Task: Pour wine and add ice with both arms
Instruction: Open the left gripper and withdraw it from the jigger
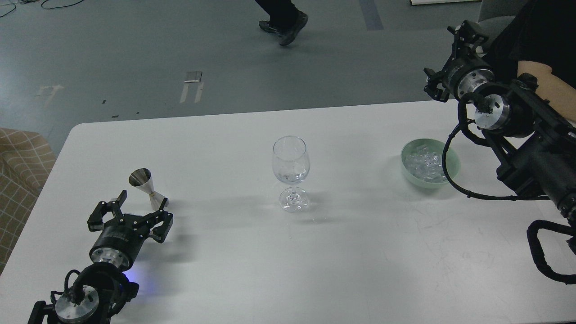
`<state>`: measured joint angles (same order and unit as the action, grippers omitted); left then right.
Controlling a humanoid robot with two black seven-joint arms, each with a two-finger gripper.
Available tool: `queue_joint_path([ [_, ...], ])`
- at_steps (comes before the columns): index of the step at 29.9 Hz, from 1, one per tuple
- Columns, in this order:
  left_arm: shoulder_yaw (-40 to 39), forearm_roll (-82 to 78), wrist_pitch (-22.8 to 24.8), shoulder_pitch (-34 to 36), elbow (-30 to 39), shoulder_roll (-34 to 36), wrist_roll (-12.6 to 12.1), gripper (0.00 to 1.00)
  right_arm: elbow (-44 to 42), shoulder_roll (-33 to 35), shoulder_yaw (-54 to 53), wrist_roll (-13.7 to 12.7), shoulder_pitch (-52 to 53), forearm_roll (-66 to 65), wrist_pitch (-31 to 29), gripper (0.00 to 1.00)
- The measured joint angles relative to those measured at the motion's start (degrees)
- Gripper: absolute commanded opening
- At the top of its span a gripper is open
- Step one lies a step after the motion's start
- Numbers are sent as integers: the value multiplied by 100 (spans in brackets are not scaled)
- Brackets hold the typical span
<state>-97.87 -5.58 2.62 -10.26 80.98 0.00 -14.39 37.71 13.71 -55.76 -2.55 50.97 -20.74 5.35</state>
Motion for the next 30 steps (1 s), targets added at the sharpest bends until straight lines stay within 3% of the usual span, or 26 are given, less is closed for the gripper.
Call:
queue_joint_path([
  [9, -389, 9, 437, -457, 128, 429, -71, 98, 71, 25, -5, -3, -54, 0, 0, 100],
  [18, -994, 11, 767, -412, 67, 1692, -107, 98, 107, 81, -14, 9, -62, 0, 0, 100],
  [30, -1300, -28, 733, 1187, -308, 3093, -35, 98, 369, 175, -5, 10, -62, 0, -44, 100],
])
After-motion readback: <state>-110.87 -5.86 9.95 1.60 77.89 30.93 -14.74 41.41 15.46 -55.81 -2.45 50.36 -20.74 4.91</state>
